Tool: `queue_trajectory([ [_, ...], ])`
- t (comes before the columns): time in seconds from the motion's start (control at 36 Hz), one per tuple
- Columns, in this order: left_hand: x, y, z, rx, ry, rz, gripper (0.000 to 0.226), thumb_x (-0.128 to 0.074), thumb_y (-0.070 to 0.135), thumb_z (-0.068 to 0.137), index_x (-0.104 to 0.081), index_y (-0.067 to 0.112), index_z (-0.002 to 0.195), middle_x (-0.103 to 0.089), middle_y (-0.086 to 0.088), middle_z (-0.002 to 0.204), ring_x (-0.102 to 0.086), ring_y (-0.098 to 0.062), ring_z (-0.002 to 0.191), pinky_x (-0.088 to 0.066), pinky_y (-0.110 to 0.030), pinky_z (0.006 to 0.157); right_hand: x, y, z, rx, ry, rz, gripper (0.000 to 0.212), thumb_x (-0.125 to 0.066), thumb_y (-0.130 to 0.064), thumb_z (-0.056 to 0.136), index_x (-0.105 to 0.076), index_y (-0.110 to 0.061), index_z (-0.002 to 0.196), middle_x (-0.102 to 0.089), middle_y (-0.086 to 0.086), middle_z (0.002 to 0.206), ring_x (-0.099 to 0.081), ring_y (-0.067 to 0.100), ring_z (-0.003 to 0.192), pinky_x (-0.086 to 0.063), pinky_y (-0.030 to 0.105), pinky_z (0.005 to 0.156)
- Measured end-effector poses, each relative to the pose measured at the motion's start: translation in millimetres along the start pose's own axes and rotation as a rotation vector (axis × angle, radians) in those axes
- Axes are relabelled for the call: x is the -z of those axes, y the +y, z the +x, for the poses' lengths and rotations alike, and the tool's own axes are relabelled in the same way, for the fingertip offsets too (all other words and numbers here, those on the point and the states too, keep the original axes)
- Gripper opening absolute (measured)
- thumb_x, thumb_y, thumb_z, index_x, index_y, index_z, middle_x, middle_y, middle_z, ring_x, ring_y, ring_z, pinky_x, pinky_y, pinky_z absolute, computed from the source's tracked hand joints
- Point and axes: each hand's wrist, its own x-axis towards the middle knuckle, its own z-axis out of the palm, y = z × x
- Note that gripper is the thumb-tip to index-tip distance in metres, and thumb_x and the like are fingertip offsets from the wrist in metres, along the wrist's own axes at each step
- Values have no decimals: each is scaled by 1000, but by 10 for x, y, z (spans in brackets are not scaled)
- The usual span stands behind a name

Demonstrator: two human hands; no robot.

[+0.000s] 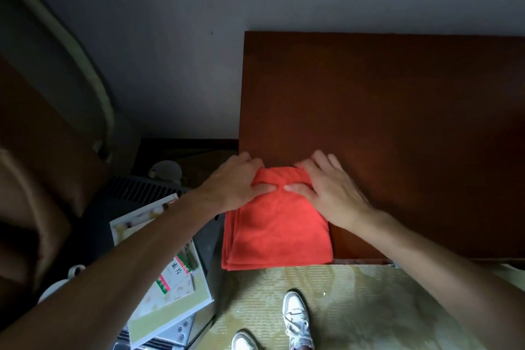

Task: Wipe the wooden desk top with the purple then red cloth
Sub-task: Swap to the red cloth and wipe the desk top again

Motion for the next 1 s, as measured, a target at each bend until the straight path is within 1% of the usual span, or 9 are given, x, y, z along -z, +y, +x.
queue_trajectory([
  [0.14, 324, 58, -116, -51, -35, -162, 28, -67, 43, 94, -60, 16, 100, -59, 1, 99, -63, -21, 100, -42, -28, 76, 220, 14, 162, 32, -58, 83, 65, -53, -73, 87, -66, -14, 111, -36, -1, 109, -37, 19, 104, -41, 45, 102],
  [0.25, 828, 215, -261, -115, 46, -217, 25, -69, 41, 93, -60, 20, 103, -68, -1, 96, -67, -17, 88, -55, -36, 77, 597, 26, 227, 239, 244, 108, 68, -50, -76, 81, -69, -13, 99, -49, -1, 106, -53, 23, 93, -48, 41, 86],
  [0.33, 1093, 322, -393, -228, 183, -39, 23, -67, 41, 94, -55, 26, 104, -64, 5, 94, -60, -10, 79, -47, -34, 68, 859, -17, 156, 390, 408, -25, 60, -49, -69, 90, -65, -13, 98, -59, -1, 105, -52, 16, 88, -39, 33, 77],
  [0.42, 1056, 337, -518, -364, 263, 191, 27, -65, 49, 93, -55, 27, 105, -59, 11, 95, -57, -11, 78, -36, -26, 69, 849, 10, 46, 523, 391, -130, 53, -51, -67, 92, -62, -15, 98, -63, 1, 111, -58, 18, 93, -42, 34, 77],
  [0.5, 765, 257, -604, -389, 193, 241, 56, -47, 76, 85, -61, 28, 109, -65, 10, 108, -61, -14, 94, -41, -27, 83, 578, 91, -88, 530, 246, -153, 52, -50, -70, 91, -60, -19, 98, -61, -4, 114, -61, 17, 99, -40, 32, 83],
  [0.58, 389, 140, -574, -331, 193, 154, 65, -33, 73, 91, -61, 25, 125, -60, 6, 123, -59, -15, 106, -43, -31, 90, 321, 167, -144, 458, 85, -159, 55, -36, -74, 95, -61, -26, 102, -61, -9, 126, -61, 14, 114, -39, 32, 98],
  [0.69, -59, -111, -356, -253, 225, 116, 69, -33, 61, 98, -52, 14, 144, -47, -9, 147, -54, -29, 128, -49, -44, 104, 191, 144, 131, 331, 163, -114, 75, -23, -73, 99, -61, -14, 126, -59, 2, 134, -59, 24, 119, -44, 40, 96],
  [0.78, -337, -230, -311, -266, 268, 115, 68, -38, 57, 101, -47, 10, 149, -38, -16, 158, -45, -32, 140, -40, -48, 115, -19, 81, 401, 377, 154, -128, 71, -30, -64, 102, -52, -13, 147, -44, 2, 160, -40, 22, 147, -41, 43, 110],
  [1.0, -401, -384, -550, -213, 477, -144, 51, -58, 48, 95, -61, 16, 135, -46, -3, 143, -50, -19, 129, -44, -30, 106, -326, 9, 409, 401, 126, -193, 78, -23, -72, 99, -22, -29, 164, -15, -1, 173, -8, 28, 160, -10, 56, 128],
])
